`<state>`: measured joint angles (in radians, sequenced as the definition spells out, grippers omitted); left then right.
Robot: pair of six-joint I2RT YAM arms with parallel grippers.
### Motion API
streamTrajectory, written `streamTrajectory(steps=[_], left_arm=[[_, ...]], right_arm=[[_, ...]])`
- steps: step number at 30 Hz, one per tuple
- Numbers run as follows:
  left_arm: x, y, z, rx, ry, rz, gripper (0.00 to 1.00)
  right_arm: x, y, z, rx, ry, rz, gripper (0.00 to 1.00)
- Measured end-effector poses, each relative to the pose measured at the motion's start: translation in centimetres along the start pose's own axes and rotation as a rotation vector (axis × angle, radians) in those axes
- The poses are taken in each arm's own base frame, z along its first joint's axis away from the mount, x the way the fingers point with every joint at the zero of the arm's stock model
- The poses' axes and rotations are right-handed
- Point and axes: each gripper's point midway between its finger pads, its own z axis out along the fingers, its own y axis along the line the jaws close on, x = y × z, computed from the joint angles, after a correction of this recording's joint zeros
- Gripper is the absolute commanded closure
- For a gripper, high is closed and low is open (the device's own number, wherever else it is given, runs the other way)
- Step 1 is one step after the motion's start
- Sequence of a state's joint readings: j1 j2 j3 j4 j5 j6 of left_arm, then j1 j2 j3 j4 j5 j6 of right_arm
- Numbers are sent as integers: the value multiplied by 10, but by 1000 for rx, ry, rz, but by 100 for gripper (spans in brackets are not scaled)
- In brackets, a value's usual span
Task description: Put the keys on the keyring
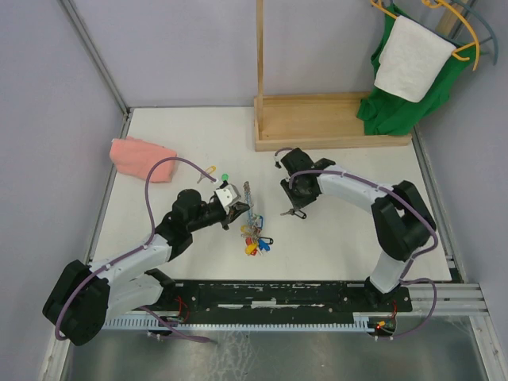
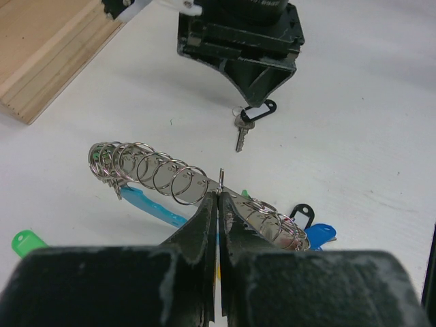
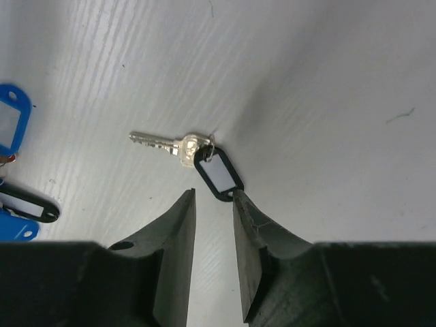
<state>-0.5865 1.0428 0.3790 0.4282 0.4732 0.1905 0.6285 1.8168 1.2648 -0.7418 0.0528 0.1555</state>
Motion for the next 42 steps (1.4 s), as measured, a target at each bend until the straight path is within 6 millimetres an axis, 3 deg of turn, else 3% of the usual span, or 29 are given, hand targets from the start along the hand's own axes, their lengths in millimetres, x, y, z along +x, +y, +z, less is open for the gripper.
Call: streamTrajectory(steps=[6,13,19,25,42], left_arm=[[0,0,0,0,0,0,97],[2,0,0,1,5,-2,97],[2,0,0,1,5,-2,97],[2,0,0,1,5,-2,97],[1,0,0,1,3,-1,97]], right_arm=[[4,5,-14,-26,-228,87,62],[11,10,1,-12,-377,192,64],[0,4,5,30,-471,281,69],[-9,3,10,36,-504,326,71],[-6,4,24,40,-480,349,76]])
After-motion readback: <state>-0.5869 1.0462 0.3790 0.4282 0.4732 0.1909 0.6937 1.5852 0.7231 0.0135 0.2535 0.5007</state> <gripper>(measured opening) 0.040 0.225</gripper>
